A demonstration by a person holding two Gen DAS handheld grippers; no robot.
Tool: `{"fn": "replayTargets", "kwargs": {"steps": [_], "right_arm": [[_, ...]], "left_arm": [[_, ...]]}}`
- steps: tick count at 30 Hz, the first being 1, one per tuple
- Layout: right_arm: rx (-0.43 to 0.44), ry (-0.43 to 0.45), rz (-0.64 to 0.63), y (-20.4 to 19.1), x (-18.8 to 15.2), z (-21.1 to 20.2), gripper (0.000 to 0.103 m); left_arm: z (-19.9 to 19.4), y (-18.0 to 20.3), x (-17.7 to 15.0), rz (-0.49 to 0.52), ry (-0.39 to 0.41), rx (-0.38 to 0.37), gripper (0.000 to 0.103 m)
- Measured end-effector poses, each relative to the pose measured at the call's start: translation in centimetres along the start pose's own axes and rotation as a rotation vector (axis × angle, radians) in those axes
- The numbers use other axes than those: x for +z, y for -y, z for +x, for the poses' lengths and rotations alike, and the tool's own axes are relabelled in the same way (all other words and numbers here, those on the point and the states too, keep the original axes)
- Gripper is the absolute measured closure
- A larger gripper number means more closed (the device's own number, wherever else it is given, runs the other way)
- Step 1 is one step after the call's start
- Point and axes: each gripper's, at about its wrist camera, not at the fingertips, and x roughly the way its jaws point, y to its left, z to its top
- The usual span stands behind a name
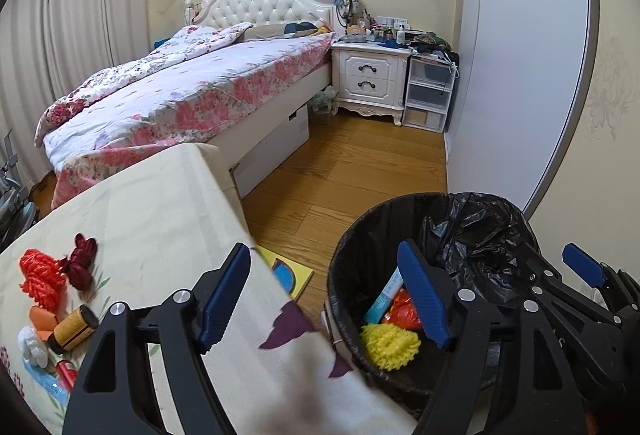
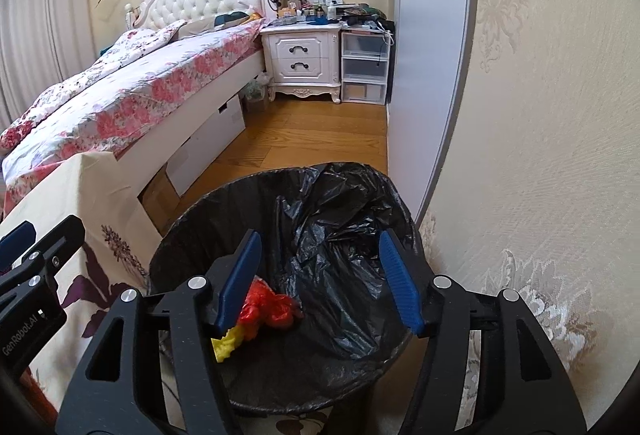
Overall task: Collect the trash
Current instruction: 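Carry both items over the black bin and open both tools to drop them, then move both open tools back over the remaining trash on the bed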
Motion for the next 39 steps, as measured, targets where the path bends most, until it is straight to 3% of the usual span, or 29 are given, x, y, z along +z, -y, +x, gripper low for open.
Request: {"fn": "replayTargets", "kwargs": {"steps": [27, 39], "right_arm": [[0.209, -0.056, -0.222, -8.3, -7.1, -8.2, 0.042], [0.293, -0.082, -0.313, -12.5, -9.3, -9.8, 0.042]], "left_arm": [[-9.3, -9.9, -9.2, -0.127, -0.065, 0.15, 0.029], [-10.5, -14.8, -12.5, -0.217, -0.138, 0.215, 0.029]]}}
